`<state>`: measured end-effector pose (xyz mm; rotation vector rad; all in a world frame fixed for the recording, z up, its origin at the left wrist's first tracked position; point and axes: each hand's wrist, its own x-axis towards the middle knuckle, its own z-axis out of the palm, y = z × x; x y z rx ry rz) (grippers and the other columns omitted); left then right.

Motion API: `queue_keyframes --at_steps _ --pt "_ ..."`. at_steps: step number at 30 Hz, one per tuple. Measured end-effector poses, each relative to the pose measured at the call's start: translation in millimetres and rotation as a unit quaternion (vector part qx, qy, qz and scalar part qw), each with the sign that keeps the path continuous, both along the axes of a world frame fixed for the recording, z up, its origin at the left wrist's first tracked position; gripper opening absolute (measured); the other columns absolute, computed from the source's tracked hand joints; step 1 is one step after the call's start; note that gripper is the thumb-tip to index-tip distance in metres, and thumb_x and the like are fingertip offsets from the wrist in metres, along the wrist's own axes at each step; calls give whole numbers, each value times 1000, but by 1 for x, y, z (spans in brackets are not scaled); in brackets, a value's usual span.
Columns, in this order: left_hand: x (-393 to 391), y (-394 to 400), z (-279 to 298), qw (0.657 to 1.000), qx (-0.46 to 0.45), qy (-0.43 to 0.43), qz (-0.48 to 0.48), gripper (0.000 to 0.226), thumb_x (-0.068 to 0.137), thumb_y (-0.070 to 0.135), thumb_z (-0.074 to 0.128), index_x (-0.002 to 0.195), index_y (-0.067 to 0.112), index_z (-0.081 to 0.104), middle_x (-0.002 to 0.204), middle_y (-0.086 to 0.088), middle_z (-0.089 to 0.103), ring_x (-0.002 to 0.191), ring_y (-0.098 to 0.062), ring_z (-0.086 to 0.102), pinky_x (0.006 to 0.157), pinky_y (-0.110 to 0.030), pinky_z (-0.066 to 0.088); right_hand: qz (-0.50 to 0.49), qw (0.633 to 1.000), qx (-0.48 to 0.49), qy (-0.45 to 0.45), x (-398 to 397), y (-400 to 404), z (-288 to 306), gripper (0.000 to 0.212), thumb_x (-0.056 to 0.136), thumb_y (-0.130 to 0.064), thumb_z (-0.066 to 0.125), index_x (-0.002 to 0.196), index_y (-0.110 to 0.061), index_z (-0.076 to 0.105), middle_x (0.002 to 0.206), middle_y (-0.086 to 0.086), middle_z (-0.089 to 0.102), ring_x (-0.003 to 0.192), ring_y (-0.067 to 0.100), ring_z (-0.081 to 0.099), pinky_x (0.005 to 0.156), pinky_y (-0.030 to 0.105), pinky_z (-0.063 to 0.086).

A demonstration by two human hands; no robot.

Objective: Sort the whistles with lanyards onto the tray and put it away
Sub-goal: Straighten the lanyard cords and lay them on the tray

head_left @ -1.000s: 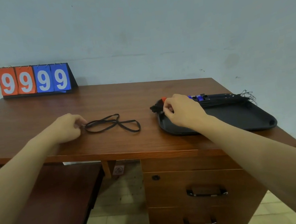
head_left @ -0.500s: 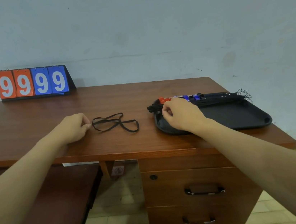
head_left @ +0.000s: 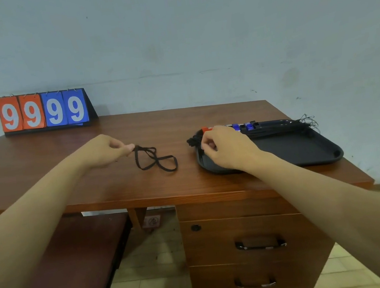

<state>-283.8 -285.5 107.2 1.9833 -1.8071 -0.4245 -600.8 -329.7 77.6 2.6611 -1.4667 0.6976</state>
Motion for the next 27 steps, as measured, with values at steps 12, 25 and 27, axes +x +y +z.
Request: queue_keyframes --at_steps 12,25,27 --pt "-65 16 24 922 97 371 -45 26 91 31 71 110 14 75 105 -3 78 83 -11 60 72 -26 44 110 994 -1 -24 28 26 30 25 103 -40 49 112 -27 69 95 -14 66 83 1 59 77 26 53" --pt "-103 16 3 939 15 344 4 22 86 40 76 86 19 83 71 7 73 70 -16 46 56 -29 35 61 998 -3 6 22 36 26 27 100 -44 56 119 -28 64 95 -15 67 82 4 61 78 33 59" --pt "-109 15 2 943 13 333 13 24 85 42 77 78 19 80 63 8 66 69 -16 47 57 -30 36 54 998 -9 14 22 36 25 24 100 -41 56 118 -27 64 97 -12 70 84 7 63 76 33 59"
